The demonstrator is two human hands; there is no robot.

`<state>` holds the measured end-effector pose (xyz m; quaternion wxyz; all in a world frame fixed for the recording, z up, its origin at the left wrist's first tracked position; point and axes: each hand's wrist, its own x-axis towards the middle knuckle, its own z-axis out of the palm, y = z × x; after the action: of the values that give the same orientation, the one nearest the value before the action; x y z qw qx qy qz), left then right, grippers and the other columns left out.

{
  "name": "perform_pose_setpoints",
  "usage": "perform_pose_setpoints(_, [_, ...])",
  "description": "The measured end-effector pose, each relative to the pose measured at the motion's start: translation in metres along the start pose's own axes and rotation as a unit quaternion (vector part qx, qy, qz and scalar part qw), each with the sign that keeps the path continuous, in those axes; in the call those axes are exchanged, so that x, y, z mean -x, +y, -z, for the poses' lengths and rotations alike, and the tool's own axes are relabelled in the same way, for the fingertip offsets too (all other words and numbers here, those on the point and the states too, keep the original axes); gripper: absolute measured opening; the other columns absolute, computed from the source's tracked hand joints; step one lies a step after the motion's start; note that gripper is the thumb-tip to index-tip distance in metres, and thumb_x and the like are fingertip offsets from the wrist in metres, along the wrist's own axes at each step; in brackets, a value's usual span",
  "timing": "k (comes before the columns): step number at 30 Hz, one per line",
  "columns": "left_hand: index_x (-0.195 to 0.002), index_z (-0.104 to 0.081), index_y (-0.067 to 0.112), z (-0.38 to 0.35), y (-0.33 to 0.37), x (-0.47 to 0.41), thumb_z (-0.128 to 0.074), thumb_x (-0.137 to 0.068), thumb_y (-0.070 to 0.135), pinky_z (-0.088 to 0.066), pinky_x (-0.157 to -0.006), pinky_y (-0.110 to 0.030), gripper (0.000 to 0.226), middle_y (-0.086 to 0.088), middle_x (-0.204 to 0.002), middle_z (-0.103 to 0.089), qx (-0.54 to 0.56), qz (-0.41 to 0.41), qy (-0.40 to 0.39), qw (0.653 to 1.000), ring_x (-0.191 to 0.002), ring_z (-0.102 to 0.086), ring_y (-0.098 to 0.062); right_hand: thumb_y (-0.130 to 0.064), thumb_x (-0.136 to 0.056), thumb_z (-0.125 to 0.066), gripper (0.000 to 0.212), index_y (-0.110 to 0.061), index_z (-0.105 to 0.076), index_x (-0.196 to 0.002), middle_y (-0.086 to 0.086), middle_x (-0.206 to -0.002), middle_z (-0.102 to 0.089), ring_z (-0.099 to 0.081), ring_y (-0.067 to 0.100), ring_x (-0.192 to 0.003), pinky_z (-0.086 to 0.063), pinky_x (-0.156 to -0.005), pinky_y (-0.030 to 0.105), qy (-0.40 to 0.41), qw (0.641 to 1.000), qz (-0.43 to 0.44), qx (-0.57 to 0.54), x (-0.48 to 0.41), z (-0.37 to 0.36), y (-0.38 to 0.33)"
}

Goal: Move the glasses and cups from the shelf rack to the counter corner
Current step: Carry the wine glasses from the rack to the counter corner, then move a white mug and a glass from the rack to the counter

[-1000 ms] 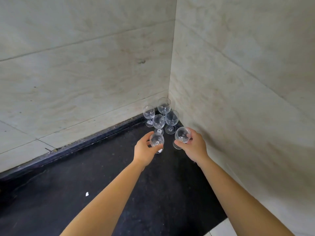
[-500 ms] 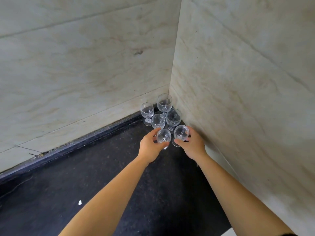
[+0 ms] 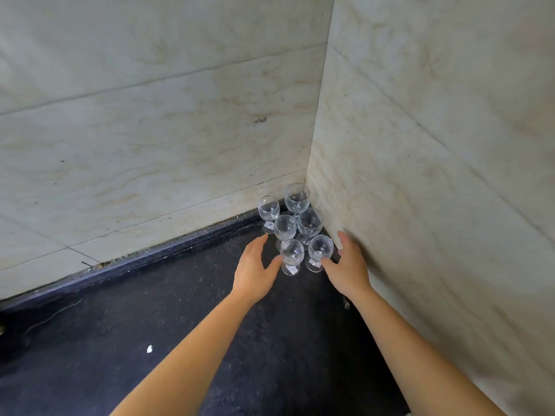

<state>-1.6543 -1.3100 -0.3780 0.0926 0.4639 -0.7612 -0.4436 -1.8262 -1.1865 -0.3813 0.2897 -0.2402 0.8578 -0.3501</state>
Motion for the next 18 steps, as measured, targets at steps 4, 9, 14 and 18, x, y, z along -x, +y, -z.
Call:
perform_pose_setpoints(4, [-0.157, -0.027, 0.026, 0.05, 0.015, 0.032, -0.045, -0.102, 0.046, -0.031, -0.117, -0.043, 0.061, 0.001, -0.165, -0.022, -0.08, 0.005, 0.078, 0.994, -0.149, -0.025, -0.024, -0.023, -0.101, -0.055, 0.057, -0.014, -0.035, -0.154, 0.009, -0.158, -0.037, -0.033, 0.027, -0.146, -0.034, -0.114, 0.041, 0.04, 0.992, 0.109, 0.058, 0.019, 0.016, -0.034])
perform_pose_setpoints(9, [-0.157, -0.025, 0.02, 0.117, 0.029, 0.112, -0.037, -0.104, 0.046, -0.025, -0.118, -0.051, 0.06, -0.01, -0.166, -0.017, -0.193, 0.021, 0.228, 0.954, -0.151, -0.019, -0.031, -0.049, -0.104, -0.041, 0.063, -0.017, -0.03, -0.157, 0.016, -0.166, -0.023, -0.024, 0.034, -0.151, -0.026, -0.12, 0.048, 0.068, 0.949, 0.27, 0.148, 0.058, 0.021, -0.084])
perform_pose_setpoints(14, [-0.155, -0.032, 0.016, 0.154, 0.017, 0.248, -0.04, -0.103, 0.045, -0.024, -0.117, -0.053, 0.06, -0.019, -0.163, -0.023, -0.273, 0.089, 0.39, 0.875, -0.149, -0.021, -0.037, -0.062, -0.102, -0.029, 0.073, -0.023, -0.015, -0.162, 0.019, -0.169, -0.002, -0.006, 0.04, -0.155, -0.007, -0.123, 0.054, 0.017, 0.882, 0.433, 0.186, 0.128, -0.021, -0.119])
perform_pose_setpoints(18, [-0.155, -0.033, 0.014, 0.17, -0.01, 0.38, -0.042, -0.102, 0.046, -0.023, -0.117, -0.058, 0.062, -0.022, -0.163, -0.021, -0.327, 0.179, 0.476, 0.797, -0.149, -0.019, -0.041, -0.065, -0.101, -0.029, 0.077, -0.024, -0.008, -0.163, 0.021, -0.169, 0.006, 0.0, 0.043, -0.155, -0.002, -0.122, 0.057, -0.065, 0.817, 0.546, 0.174, 0.214, -0.073, -0.146])
